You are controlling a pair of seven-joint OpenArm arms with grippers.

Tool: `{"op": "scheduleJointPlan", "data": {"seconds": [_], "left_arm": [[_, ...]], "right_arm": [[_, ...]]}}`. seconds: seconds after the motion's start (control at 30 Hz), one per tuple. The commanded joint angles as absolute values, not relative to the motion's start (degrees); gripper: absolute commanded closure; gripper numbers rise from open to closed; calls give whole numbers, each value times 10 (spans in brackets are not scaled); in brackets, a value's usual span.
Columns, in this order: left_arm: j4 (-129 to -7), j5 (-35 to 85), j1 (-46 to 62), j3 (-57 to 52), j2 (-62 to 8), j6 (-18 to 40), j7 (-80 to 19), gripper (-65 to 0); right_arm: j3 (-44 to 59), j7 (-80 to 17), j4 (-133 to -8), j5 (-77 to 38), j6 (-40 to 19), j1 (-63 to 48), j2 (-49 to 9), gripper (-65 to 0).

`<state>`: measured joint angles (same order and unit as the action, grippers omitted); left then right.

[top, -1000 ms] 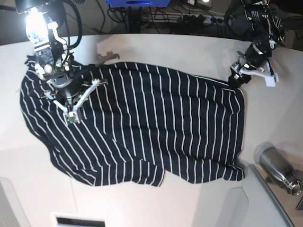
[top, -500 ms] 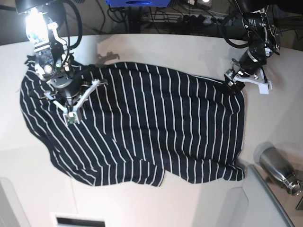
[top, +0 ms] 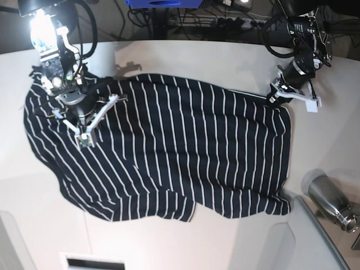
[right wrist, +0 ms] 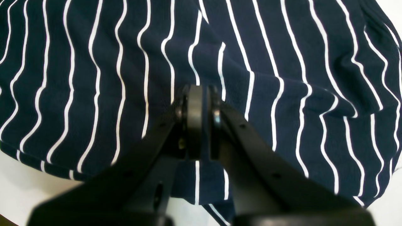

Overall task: Layout the t-shirt on the table in an organized manner, then fold the t-shirt properly
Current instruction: 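Pull the grasped hem corner with the left gripper to straighten the shirt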

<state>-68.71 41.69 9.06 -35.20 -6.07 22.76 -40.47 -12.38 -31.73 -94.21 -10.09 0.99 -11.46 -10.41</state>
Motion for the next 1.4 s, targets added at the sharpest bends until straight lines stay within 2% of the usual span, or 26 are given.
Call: {"op": "scheduleJointPlan", "data": {"seconds": [0.0,0.23,0.3,0.47,0.6,0.73,1.03,1.27,1.37], "left_arm": [[-695,413,86,-353,-67,234,-398,-56],[-685,353,76,-355,-62,234,-398,-46],[-676,352,74,-355,-65,234,-398,0],[-707,349,76,-351,-72,234,-401,0],[-792,349,99,-316,-116,233,-416,0],[-850,349,102,-313,-157,214,-498,0],[-895,349,92,-275,-246,215,-625,0],[-869,349,90,-155,-328,216,-634,0],[-877,353,90,-139,-358,217,-635,0]], "right_arm": [[-123,-305,-951,-99,11,-109,-108,-38],[-122,-305,-951,-99,11,-109,-108,-38],[-122,-305,-951,-99,11,-108,-108,-38],[-122,-305,-951,-99,11,-103,-108,-38],[-122,-305,-944,-99,11,-98,-108,-38],[-122,-305,-916,-99,11,-85,-107,-38],[-122,-305,-910,-100,11,-79,-104,-38],[-122,-305,-908,-100,11,-79,-103,-38],[-122,-309,-908,-100,11,-79,-103,-38]]}}
